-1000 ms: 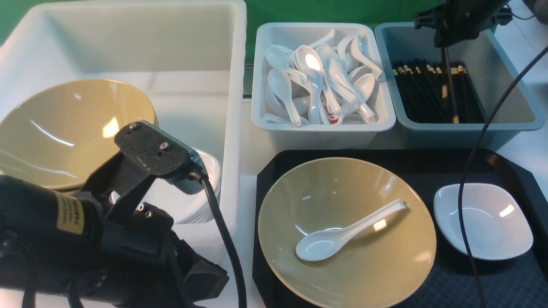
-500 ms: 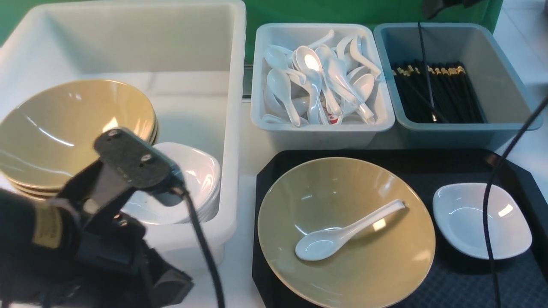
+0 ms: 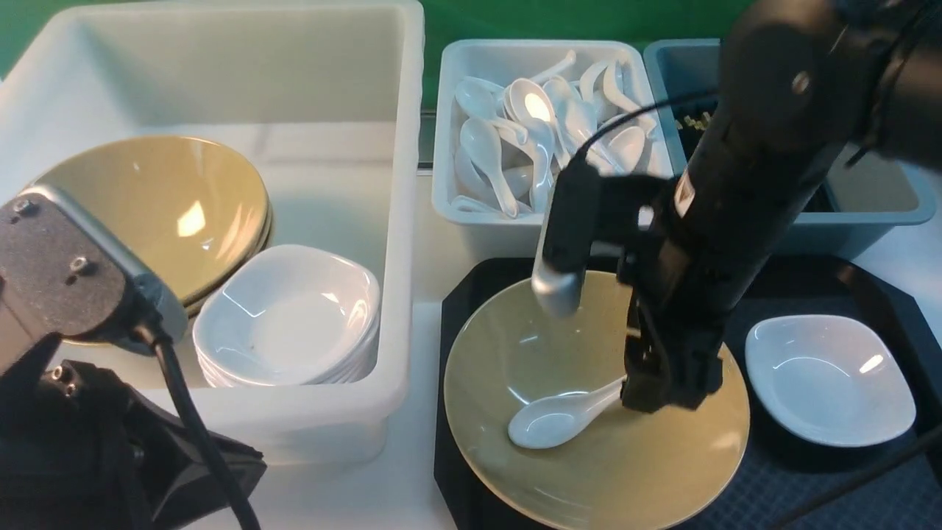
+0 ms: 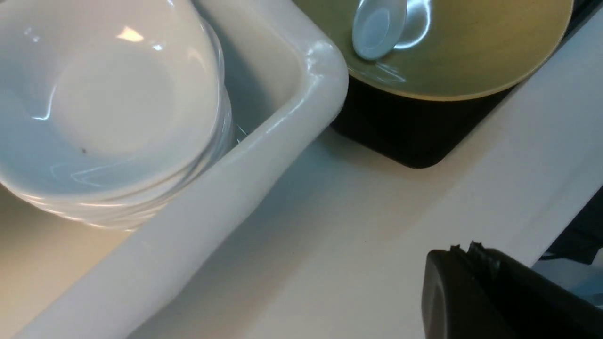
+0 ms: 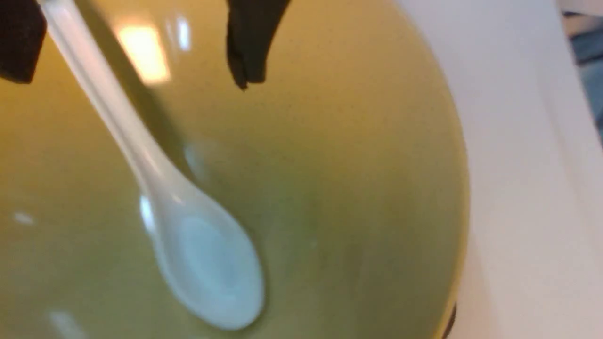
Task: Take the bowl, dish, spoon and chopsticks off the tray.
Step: Use the right arm to grab the soup spoon in the middle
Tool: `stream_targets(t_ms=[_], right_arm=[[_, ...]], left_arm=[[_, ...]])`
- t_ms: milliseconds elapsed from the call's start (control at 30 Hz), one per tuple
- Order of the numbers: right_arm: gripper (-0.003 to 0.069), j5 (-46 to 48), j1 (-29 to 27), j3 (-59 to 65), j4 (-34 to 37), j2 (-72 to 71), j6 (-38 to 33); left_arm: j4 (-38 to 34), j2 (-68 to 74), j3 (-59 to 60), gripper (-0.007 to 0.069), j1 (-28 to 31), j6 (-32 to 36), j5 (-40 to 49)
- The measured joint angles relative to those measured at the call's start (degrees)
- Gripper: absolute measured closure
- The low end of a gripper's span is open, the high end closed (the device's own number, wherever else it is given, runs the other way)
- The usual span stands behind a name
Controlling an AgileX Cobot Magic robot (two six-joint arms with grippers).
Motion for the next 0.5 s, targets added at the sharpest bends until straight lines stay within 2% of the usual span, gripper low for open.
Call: stream_targets(t_ms=[200,333,467,500], right_arm=[[0.0093,-10.5,0.4,1.0,-6.1,6.4,-3.3],[0.0107,-10.9,0.4,1.0,-8.5,10.3,-3.9],[0.0174,-8.7,0.4,1.0,-8.8,12.6,-4.3],[0.024,-8.1,0.4,1.0,-8.7,13.1,-4.8]], left_arm=[[-1.3,3.0,-0.3,0.0636,0.0,0.1,-2.0],[-1.3,6.5,-3.9,0.0636,0.0,1.9,-1.7],[-1.1,10.1,-10.4,0.0636,0.0,3.6,-1.1],[-1.1,11.7,-14.0,0.0636,0.0,4.7,-1.1]])
